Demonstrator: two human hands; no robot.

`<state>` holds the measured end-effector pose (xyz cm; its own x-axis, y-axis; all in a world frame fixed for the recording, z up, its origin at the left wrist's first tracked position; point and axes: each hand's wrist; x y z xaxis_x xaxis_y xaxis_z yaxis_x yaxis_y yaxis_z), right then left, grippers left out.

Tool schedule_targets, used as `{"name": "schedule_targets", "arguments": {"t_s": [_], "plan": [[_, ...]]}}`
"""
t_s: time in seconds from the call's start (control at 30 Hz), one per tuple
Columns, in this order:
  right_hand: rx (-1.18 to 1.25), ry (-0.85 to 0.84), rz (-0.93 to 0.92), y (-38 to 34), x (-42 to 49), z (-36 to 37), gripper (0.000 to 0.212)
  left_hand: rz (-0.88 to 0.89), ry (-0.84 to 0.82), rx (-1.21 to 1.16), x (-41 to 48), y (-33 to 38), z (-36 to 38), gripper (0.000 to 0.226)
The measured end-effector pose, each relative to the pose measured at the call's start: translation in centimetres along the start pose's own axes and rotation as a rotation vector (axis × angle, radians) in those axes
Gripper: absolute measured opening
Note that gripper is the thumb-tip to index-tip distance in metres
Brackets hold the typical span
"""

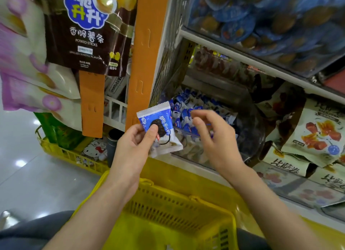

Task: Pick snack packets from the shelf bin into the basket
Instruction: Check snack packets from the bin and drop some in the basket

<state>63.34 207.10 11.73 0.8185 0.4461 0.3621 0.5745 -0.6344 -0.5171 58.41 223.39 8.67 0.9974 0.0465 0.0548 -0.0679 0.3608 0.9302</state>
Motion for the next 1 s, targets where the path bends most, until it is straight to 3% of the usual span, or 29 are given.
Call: {"name": "schedule_targets", "arguments": {"t_s": [0.07, 0.23, 0.4, 0.57, 0.77, 0.9, 1.0], "plan": [[-0.046, 0.029, 0.118, 1.7, 3.5, -0.9, 0.023, -0.001, 0.010, -0.006, 0.5, 0.2, 0.0, 0.004], [-0.070, -0.171, 0.508, 7.1, 10.3, -0.9, 0.031, 0.003, 0.006, -0.005, 1.5, 0.5, 0.0, 0.002], [-0.239, -0.351, 0.743, 10.5, 12.6, -0.2, 0.048, 0.058, -0.016, 0.024, 2.4, 0.7, -0.2, 0.006], [-0.310, -0.374, 0.768, 11.6, 13.7, 0.4, 0.047, 0.073, -0.023, 0.030, 2.9, 1.2, -0.1, 0.015], [-0.194, -0.363, 0.827, 11.7, 14.1, 0.4, 0.036, 0.072, -0.026, 0.045, 3.1, 1.2, 0.0, 0.018], [-0.129, -0.137, 0.699, 11.2, 13.1, 0.1, 0.032, 0.069, -0.030, 0.053, 2.9, 1.4, -0.1, 0.018], [-0.133, 0.061, 0.486, 9.8, 12.2, -1.1, 0.024, 0.070, -0.039, 0.058, 2.6, 1.5, 0.0, 0.017]]}}
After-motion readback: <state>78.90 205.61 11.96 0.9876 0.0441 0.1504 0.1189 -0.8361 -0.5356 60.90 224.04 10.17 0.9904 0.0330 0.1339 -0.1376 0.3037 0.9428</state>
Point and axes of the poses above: each hand's wrist, its own x-axis towards the middle knuckle, its own z-axis out of the palm, y = z × x, and after that the axes turned 14 degrees about -y, right-handed
